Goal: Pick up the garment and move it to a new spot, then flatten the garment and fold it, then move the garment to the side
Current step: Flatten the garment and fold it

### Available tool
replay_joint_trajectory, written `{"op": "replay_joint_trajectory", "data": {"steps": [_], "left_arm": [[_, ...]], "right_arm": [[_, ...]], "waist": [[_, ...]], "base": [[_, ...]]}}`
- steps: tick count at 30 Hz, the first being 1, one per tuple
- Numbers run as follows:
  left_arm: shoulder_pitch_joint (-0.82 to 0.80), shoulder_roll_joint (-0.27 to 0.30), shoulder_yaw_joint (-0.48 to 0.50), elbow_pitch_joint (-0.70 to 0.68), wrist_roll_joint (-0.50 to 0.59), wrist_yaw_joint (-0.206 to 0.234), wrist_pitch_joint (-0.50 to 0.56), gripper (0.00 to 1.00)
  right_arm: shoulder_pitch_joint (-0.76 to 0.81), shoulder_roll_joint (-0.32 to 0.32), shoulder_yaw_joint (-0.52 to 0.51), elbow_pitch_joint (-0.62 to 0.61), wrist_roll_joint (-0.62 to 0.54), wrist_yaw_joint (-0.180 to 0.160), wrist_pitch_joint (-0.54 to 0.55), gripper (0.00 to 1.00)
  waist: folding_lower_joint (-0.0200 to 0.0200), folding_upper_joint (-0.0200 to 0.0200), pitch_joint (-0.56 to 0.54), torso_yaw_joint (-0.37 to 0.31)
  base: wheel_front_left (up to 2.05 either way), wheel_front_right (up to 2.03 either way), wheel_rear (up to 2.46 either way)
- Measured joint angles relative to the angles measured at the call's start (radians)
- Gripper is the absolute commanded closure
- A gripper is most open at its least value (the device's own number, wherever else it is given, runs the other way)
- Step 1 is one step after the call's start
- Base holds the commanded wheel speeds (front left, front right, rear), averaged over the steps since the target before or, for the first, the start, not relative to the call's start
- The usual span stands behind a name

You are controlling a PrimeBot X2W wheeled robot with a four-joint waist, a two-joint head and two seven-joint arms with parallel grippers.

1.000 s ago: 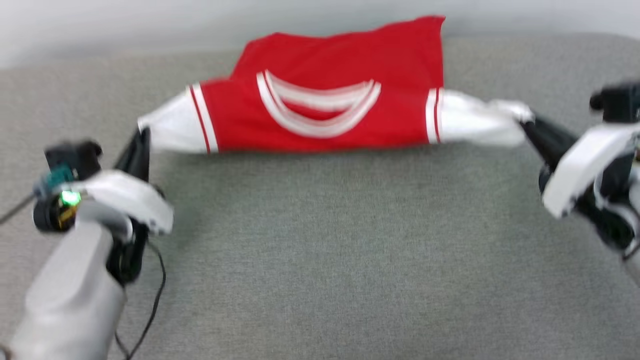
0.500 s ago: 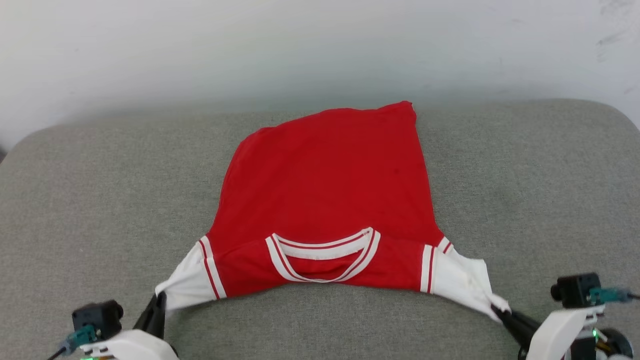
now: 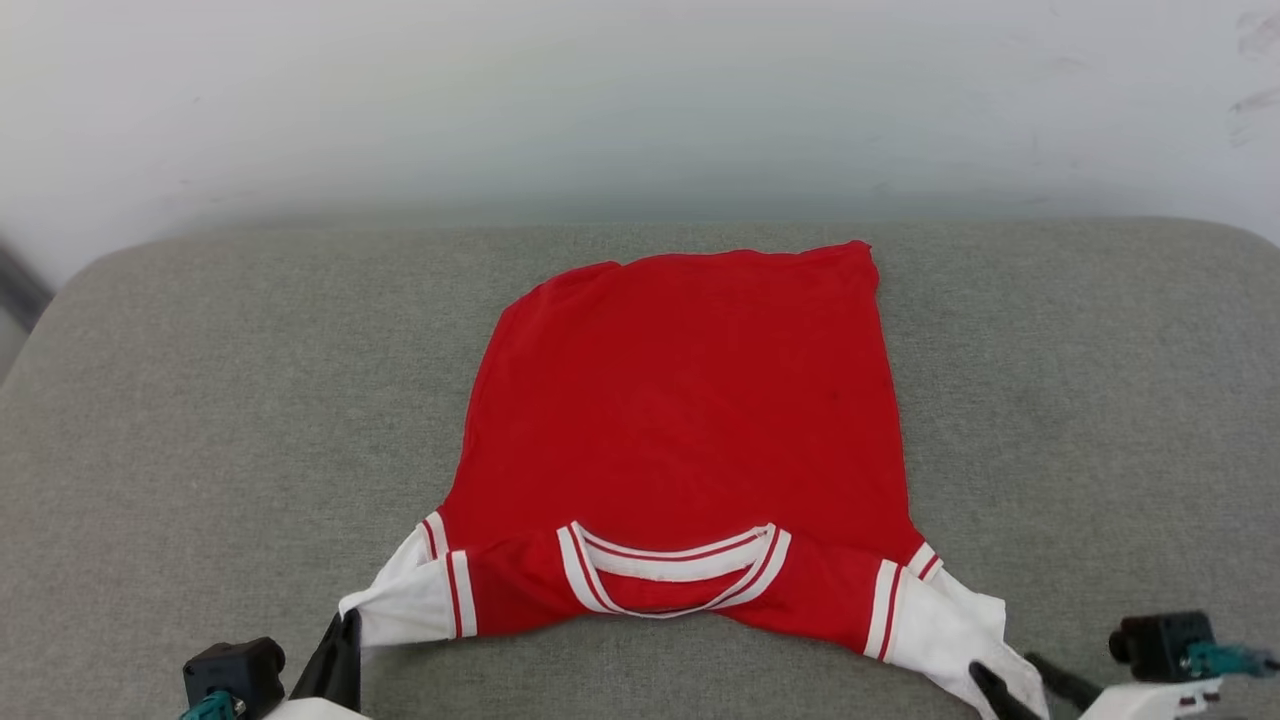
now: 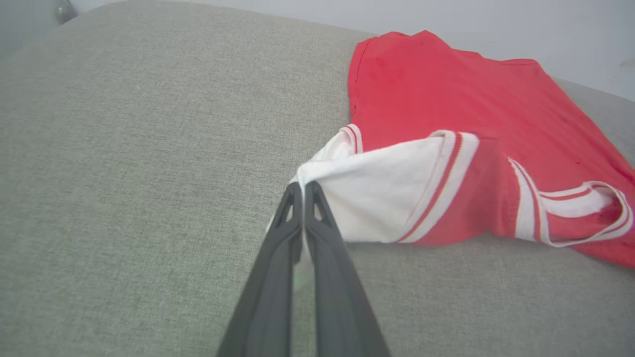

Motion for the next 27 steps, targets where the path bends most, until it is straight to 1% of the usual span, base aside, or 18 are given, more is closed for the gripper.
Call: {"op": "replay_joint_trajectory", "data": {"steps": [3,5,8,10,13,16,21,23,27], "left_arm": [[-0.015,-0.005,-0.003,-0.012,0.015,0.003,-0.016,1.0],[-0.035,-0.007,-0.005,-0.016,0.027,-0.001,-0.026,1.0],[-0.065,-0.02,-0.012,-0.034,0.044,-0.001,-0.04,1.0],[-0.089,-0.028,-0.024,-0.051,0.063,-0.003,-0.044,1.0],[-0.133,-0.043,-0.043,-0.084,0.091,-0.009,-0.053,1.0],[-0.181,-0.064,-0.06,-0.111,0.116,-0.014,-0.061,1.0],[-0.241,-0.094,-0.086,-0.145,0.149,-0.028,-0.074,1.0],[-0.266,-0.106,-0.097,-0.156,0.159,-0.041,-0.079,1.0],[-0.315,-0.136,-0.121,-0.165,0.177,-0.072,-0.087,1.0]], "right_arm": [[-0.03,0.027,-0.07,-0.058,-0.053,0.0,-0.014,0.0],[-0.077,0.042,-0.117,-0.075,-0.085,0.0,-0.021,0.0],[-0.17,0.069,-0.171,-0.07,-0.116,0.0,-0.026,0.0],[-0.246,0.072,-0.2,-0.042,-0.129,0.0,-0.021,0.0],[-0.378,0.082,-0.23,0.039,-0.127,0.0,-0.001,0.0],[-0.525,0.078,-0.249,0.152,-0.128,0.0,0.041,0.0],[-0.764,0.052,-0.295,0.348,-0.13,0.0,0.153,0.0],[-0.847,0.036,-0.32,0.429,-0.139,0.0,0.22,0.0],[-0.992,0.004,-0.373,0.553,-0.179,0.0,0.309,0.0]], "waist": [[0.0001,0.0,0.01,0.009],[0.0002,0.0,0.018,0.018],[0.0002,0.0,0.037,0.035],[0.0003,0.0,0.054,0.049],[0.0003,0.0,0.093,0.073],[0.0004,0.0,0.14,0.1],[0.0005,0.0,0.222,0.156],[0.0005,0.0,0.255,0.18],[0.0005,0.0,0.316,0.232]], "base": [[0.0,0.0,0.0],[0.0,0.0,0.0],[0.0,0.0,0.0],[0.0,0.0,0.0],[0.0,0.0,0.0],[0.0,0.0,0.0],[0.0,0.0,0.0],[0.0,0.0,0.0],[0.0,0.0,0.0]]}}
